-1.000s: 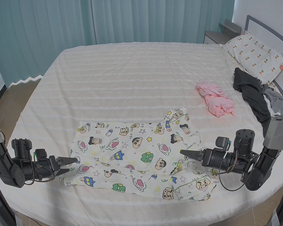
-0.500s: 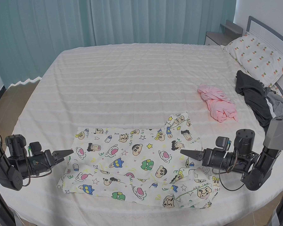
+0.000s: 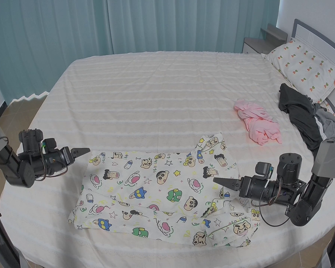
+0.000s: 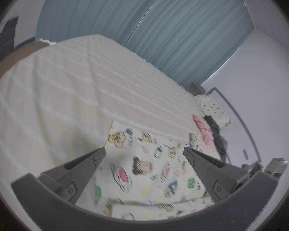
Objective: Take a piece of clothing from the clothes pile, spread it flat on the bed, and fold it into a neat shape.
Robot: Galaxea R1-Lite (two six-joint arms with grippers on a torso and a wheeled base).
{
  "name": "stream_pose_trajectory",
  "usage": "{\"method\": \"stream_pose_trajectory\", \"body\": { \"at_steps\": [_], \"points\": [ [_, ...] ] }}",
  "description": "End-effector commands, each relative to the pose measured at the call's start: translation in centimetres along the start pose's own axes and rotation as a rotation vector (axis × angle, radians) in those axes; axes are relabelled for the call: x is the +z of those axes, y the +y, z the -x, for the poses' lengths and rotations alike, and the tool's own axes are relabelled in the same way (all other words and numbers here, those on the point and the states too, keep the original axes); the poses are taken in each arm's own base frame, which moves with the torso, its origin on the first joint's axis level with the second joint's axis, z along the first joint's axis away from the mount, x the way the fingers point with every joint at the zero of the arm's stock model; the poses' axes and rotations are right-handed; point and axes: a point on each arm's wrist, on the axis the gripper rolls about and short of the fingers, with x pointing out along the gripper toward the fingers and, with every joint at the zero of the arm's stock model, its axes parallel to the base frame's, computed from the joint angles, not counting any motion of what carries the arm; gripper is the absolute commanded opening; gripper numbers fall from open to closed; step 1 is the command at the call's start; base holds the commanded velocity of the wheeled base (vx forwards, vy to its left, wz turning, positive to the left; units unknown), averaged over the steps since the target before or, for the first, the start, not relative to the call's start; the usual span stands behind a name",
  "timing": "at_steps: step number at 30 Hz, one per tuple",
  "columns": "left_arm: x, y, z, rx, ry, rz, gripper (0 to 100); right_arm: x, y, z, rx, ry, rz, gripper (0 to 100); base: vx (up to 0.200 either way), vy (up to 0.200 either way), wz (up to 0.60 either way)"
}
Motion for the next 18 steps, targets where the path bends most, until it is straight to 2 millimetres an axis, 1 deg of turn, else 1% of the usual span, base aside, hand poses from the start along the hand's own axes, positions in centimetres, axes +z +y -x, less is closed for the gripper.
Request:
{"method": "stream_pose_trajectory", "body": {
  "at_steps": [1,2,5,6,7,9,12,18],
  "points": [
    [1.6,1.6,-7.2,0.163,0.075,-0.152,100,-0.2,0.0,0.1,-0.001,0.006,0.003,100,0.0,0.0,0.0],
    [1.4,1.7,-8.0,0.161,0.09,-0.15,100,-0.2,0.0,0.1,-0.003,0.008,0.002,100,0.0,0.0,0.0],
    [1.0,2.1,-9.2,0.164,0.13,-0.148,100,-0.2,0.0,0.1,-0.003,0.008,0.002,100,0.0,0.0,0.0],
    [1.0,2.1,-9.2,0.164,0.13,-0.148,100,-0.2,0.0,0.1,-0.003,0.008,0.002,100,0.0,0.0,0.0],
    [1.1,2.3,-9.9,0.163,0.147,-0.142,100,-0.2,0.0,0.1,-0.002,0.007,0.004,100,0.0,0.0,0.0],
    [1.1,2.4,-10.6,0.164,0.163,-0.139,100,-0.2,0.1,0.1,0.0,0.009,0.005,100,0.0,0.0,0.0],
    [1.2,2.4,-11.0,0.16,0.163,-0.141,100,-0.3,0.1,0.1,-0.001,0.011,0.004,100,0.0,0.0,0.0],
    [0.7,2.0,-11.6,0.133,0.183,-0.144,100,-0.3,0.1,0.0,0.001,0.011,0.005,100,0.0,0.0,0.0]
  ]
}}
